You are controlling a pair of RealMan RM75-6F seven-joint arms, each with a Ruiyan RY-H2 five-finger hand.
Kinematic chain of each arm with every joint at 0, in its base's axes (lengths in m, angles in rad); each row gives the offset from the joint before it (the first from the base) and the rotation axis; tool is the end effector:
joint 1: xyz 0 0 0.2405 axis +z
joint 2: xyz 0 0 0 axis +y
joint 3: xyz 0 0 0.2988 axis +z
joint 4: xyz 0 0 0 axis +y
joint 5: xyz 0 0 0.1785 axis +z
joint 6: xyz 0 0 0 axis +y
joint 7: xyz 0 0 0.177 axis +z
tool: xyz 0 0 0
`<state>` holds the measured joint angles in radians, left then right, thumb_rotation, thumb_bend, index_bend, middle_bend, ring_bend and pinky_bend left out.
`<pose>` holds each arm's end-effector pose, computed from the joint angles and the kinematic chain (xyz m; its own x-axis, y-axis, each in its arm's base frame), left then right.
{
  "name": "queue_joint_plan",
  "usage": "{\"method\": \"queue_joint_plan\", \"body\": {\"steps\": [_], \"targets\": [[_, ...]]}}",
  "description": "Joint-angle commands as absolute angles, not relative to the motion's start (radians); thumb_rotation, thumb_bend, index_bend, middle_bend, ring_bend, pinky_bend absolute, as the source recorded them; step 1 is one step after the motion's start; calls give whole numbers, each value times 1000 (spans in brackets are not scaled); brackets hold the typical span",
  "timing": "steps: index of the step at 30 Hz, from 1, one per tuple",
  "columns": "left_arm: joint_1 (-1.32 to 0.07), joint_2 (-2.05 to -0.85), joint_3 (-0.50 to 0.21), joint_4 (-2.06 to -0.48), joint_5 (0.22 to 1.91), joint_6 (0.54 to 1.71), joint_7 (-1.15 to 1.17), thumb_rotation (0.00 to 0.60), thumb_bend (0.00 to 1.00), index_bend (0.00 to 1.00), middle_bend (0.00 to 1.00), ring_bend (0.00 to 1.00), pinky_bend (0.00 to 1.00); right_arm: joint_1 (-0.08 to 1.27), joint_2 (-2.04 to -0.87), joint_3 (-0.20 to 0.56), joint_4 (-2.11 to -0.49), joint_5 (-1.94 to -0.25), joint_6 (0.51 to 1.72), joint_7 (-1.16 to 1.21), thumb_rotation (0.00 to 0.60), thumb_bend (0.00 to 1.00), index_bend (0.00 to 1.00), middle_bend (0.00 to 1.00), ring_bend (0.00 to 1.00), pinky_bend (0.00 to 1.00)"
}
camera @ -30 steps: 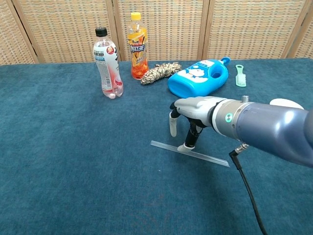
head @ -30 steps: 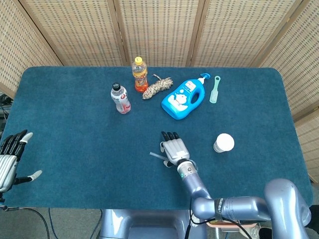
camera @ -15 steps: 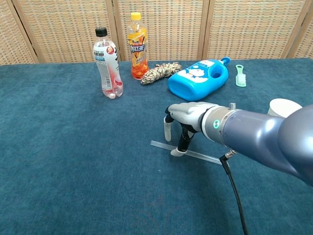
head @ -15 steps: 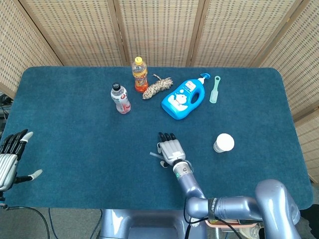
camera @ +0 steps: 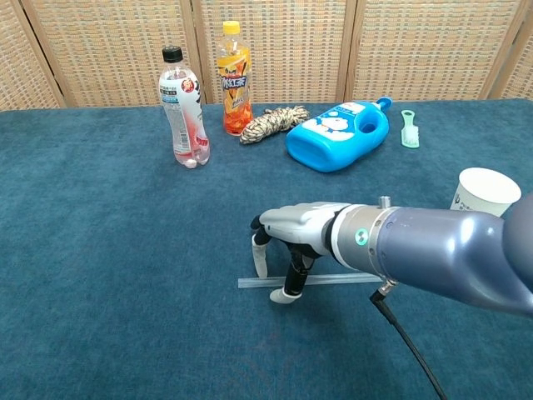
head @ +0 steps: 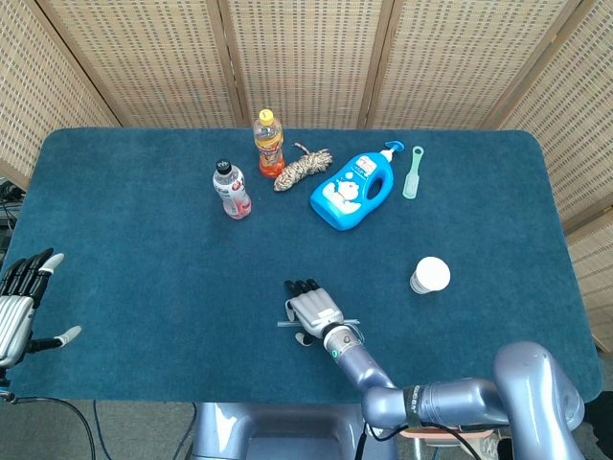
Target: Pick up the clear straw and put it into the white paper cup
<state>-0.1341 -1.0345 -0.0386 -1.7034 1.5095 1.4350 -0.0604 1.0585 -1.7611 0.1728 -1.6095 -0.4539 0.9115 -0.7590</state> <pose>-0.3152 0.2269 0.2171 0.3373 0.0490 0.9401 0.9404 -0.0644 -0.3340 -0.0769 -0.3624 -0.1094 0.4905 -0.5628 0.6653 -0.8637 -0.4156 0.2851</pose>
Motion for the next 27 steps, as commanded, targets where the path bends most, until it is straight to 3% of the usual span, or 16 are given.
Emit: {"method": "queue_joint_plan", "body": {"steps": [1, 27], "targets": [[-134, -1035, -38, -1703, 1511, 1435, -60, 600, 114, 0, 0, 0, 0, 1063, -1757, 155, -1615, -474, 919, -760, 600, 390, 456, 0, 0, 0], [-138, -1032, -36, -1707, 1510, 1429, -63, 600, 115, 0, 0, 0, 0, 1008, -1816, 83, -1478, -726, 929, -663, 600, 427, 533, 0, 0, 0]]}}
